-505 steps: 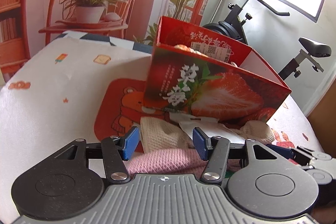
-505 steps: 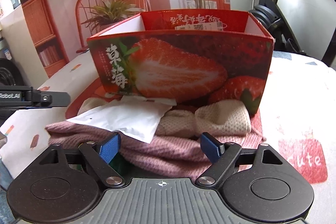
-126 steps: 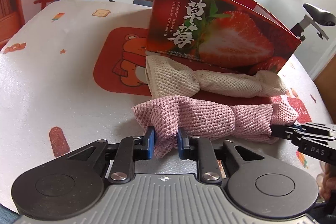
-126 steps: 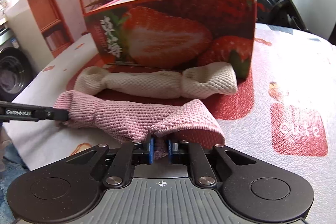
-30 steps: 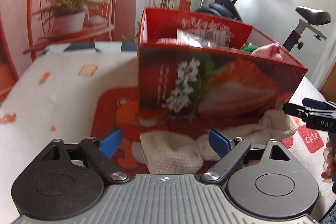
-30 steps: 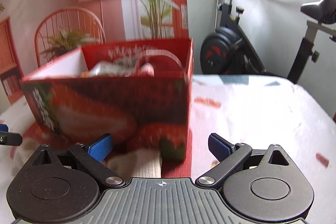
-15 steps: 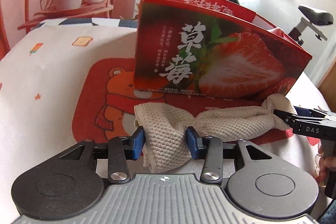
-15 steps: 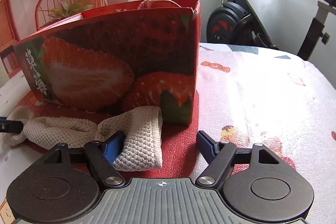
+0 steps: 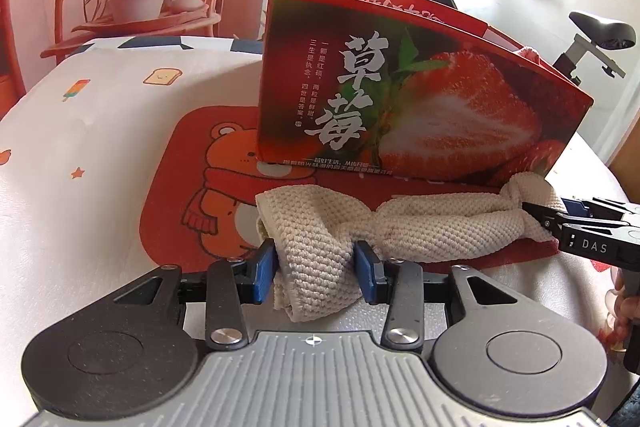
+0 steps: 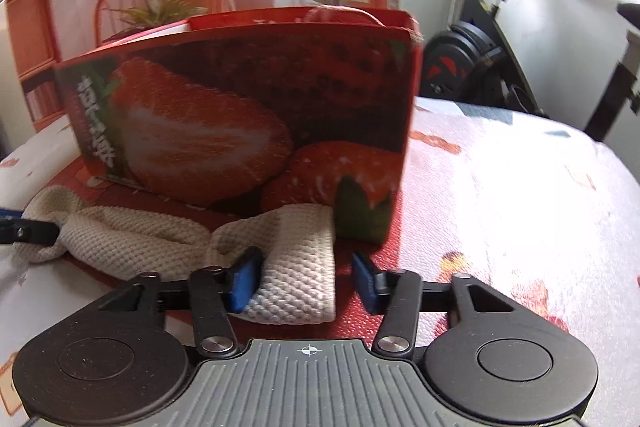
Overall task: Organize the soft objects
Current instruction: 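Close both grippers on the cream knit towel, then lift the cream towel into the box and open both grippers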
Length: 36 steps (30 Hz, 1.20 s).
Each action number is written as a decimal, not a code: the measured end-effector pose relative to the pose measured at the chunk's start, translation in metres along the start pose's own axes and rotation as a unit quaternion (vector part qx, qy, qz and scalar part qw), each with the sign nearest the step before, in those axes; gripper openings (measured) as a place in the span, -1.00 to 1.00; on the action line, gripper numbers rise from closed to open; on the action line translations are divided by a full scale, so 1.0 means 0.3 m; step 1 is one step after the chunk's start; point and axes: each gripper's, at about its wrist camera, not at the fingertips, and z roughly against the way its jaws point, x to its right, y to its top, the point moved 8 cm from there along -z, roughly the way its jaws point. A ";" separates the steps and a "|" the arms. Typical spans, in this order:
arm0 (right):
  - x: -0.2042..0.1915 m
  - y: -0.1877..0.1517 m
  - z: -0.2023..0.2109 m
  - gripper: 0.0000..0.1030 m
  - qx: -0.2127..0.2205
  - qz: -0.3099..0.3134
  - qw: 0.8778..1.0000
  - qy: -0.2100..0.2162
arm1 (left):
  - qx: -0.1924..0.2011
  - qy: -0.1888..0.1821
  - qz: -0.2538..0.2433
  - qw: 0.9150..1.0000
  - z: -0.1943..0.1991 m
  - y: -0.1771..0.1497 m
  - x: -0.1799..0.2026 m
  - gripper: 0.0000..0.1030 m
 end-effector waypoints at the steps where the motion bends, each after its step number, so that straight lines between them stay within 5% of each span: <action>1: -0.011 -0.001 0.005 -0.33 0.002 0.008 1.000 0.003 | 0.000 0.002 -0.002 1.000 0.001 -0.002 0.003 -0.15; 7: -0.035 0.001 0.016 -0.56 0.001 0.016 1.000 0.022 | -0.002 0.005 -0.006 1.000 0.010 -0.009 0.007 -0.15; 12: -0.041 0.003 0.033 -0.67 -0.003 0.013 0.999 0.040 | -0.009 -0.011 -0.010 1.000 0.024 -0.004 0.013 -0.62; 19: -0.059 0.032 0.125 -0.69 0.027 0.009 0.998 0.052 | 0.037 -0.004 -0.035 0.999 0.126 0.044 0.037 -0.65; 29: -0.042 0.252 0.311 -0.69 0.120 -0.002 0.991 0.066 | 0.118 -0.025 -0.039 0.992 0.313 0.202 0.083 -0.65; 36: -0.007 0.460 0.303 -0.69 0.116 -0.003 0.991 0.060 | 0.123 -0.036 -0.049 0.990 0.310 0.401 0.105 -0.65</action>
